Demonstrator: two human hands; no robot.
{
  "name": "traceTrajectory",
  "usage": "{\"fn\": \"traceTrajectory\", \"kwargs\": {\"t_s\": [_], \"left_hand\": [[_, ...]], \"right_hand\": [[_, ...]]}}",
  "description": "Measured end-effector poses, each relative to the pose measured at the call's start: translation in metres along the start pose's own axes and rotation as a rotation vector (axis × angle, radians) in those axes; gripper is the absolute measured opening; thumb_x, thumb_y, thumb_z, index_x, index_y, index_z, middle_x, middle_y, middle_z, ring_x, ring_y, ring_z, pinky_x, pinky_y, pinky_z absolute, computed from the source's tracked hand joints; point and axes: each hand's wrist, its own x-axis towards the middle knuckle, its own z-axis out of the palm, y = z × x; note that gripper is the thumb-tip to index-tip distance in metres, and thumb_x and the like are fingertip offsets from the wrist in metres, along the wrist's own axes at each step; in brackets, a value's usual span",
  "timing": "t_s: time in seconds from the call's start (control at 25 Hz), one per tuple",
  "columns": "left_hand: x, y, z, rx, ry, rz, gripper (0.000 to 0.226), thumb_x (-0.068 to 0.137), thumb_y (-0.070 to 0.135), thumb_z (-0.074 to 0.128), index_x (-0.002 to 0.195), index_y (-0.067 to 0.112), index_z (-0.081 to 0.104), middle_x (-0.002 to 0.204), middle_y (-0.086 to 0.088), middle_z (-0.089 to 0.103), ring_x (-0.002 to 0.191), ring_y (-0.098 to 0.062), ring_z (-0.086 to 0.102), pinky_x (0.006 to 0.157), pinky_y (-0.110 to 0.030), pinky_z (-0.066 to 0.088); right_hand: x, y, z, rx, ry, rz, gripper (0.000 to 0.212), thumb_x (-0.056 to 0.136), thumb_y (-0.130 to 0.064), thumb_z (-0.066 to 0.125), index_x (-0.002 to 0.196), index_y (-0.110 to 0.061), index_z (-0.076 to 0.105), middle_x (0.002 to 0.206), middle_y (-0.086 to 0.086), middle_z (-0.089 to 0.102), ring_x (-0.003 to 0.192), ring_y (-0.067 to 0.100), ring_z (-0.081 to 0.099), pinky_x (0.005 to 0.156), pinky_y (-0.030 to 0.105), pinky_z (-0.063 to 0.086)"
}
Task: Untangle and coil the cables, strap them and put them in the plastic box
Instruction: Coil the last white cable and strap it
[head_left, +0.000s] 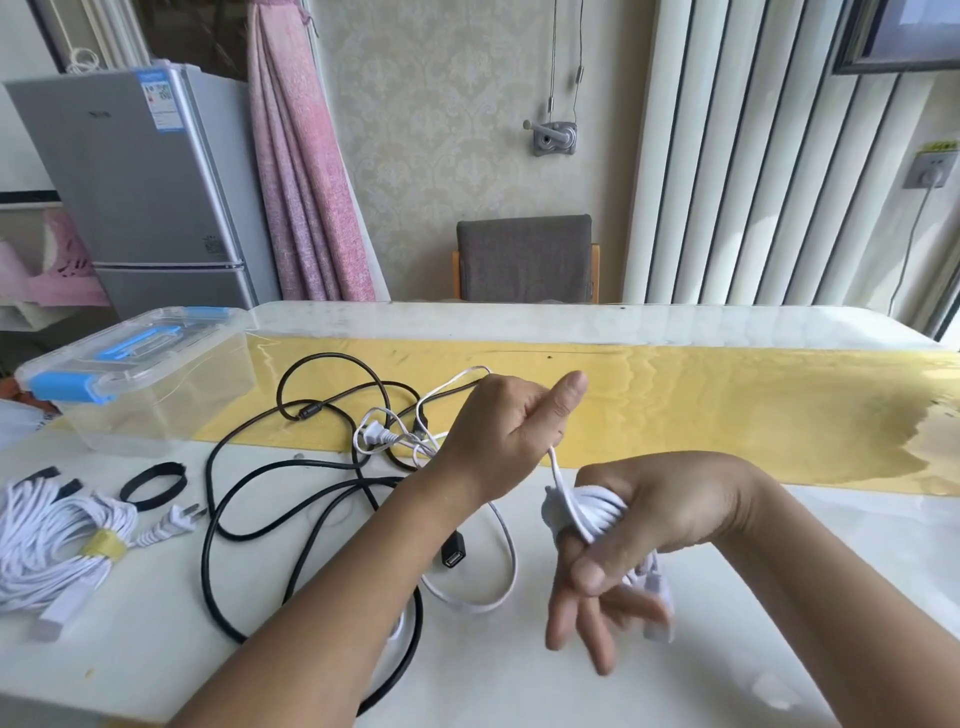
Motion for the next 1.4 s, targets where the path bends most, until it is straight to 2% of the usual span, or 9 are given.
{"fn": "traceTrajectory", "kwargs": {"t_s": [0.24,0.36,0.52,0.76,0.88,1.04,1.16,1.24,1.4], "left_hand": [[0.000,0.001,0.001,0.020,0.073,-0.039,0.061,0.099,0.053,0.025,0.043,0.026,0.027,0.036,0.007,0.030,0.041,-0.010,0.046,0.048,-0.018,0.025],[0.004,-0.003,-0.009,0.313,0.340,0.201,0.058,0.095,0.056,0.036,0.051,0.018,0.038,0.050,0.008,0.028,0.048,-0.015,0.030,0.050,-0.028,0.028],[0.015,-0.020,-0.031,0.688,0.559,0.275,0.034,0.095,0.039,0.049,0.077,0.014,0.064,0.072,0.004,0.057,0.079,-0.015,0.049,0.091,-0.035,0.030],[0.018,-0.035,0.006,0.671,0.156,0.271,0.013,0.084,0.008,0.060,0.078,0.013,0.071,0.065,-0.001,0.066,0.062,-0.021,0.061,0.113,-0.039,0.023],[0.010,-0.024,0.022,0.702,-0.034,0.203,0.017,0.088,0.009,0.051,0.077,0.009,0.064,0.058,-0.005,0.059,0.059,-0.024,0.054,0.116,-0.046,0.025],[0.000,-0.024,0.020,0.778,-0.348,-0.095,0.031,0.099,0.023,0.038,0.078,0.008,0.056,0.068,-0.007,0.060,0.072,-0.026,0.053,0.118,-0.032,0.005],[-0.003,-0.020,0.013,0.383,-0.435,-0.282,0.033,0.101,0.022,0.037,0.087,0.009,0.064,0.069,-0.003,0.061,0.070,-0.016,0.057,0.082,-0.027,0.041],[-0.001,-0.012,0.011,0.164,-0.386,-0.282,0.025,0.100,0.026,0.044,0.087,0.015,0.063,0.055,0.005,0.045,0.052,-0.006,0.043,0.053,-0.021,0.032],[0.010,-0.025,-0.009,0.516,-0.189,-0.287,0.017,0.092,0.037,0.057,0.080,0.026,0.061,0.062,0.005,0.057,0.063,-0.010,0.052,0.058,-0.028,0.035]], "right_hand": [[-0.008,0.013,-0.008,0.362,-0.029,-0.676,0.030,0.097,-0.015,0.046,0.117,0.001,0.063,0.113,0.015,0.067,0.093,0.016,0.070,0.085,0.025,0.053],[-0.041,0.014,-0.018,0.337,0.122,-0.691,0.031,0.098,-0.012,0.043,0.116,0.006,0.061,0.106,0.016,0.069,0.087,0.014,0.071,0.076,0.023,0.052],[-0.078,0.020,-0.031,0.338,0.408,-0.535,0.030,0.099,-0.006,0.038,0.107,0.013,0.060,0.085,0.015,0.070,0.066,0.009,0.068,0.067,0.020,0.050],[-0.063,0.006,-0.022,0.294,0.454,-0.665,0.031,0.098,-0.009,0.041,0.116,0.011,0.057,0.103,0.019,0.069,0.079,0.016,0.068,0.081,0.023,0.052],[-0.038,-0.004,-0.017,0.513,0.493,-0.810,0.038,0.099,-0.007,0.036,0.133,0.009,0.044,0.132,0.024,0.053,0.118,0.031,0.055,0.106,0.034,0.038],[-0.043,-0.006,-0.021,0.282,1.349,-0.853,0.037,0.089,0.000,0.044,0.122,-0.007,0.061,0.124,0.006,0.064,0.117,0.020,0.059,0.097,0.028,0.047],[-0.072,-0.005,-0.025,-0.321,2.011,-0.598,0.031,0.091,-0.008,0.049,0.103,-0.030,0.068,0.113,-0.015,0.067,0.101,0.005,0.061,0.090,0.025,0.045],[-0.080,0.001,-0.028,-0.480,2.211,-0.503,0.030,0.090,-0.012,0.047,0.104,-0.029,0.067,0.120,-0.014,0.062,0.106,-0.007,0.057,0.093,0.016,0.041],[-0.090,0.009,-0.038,-0.117,2.169,-0.670,0.034,0.092,-0.007,0.048,0.123,-0.003,0.060,0.121,0.002,0.065,0.109,0.007,0.063,0.100,0.027,0.047]]}}
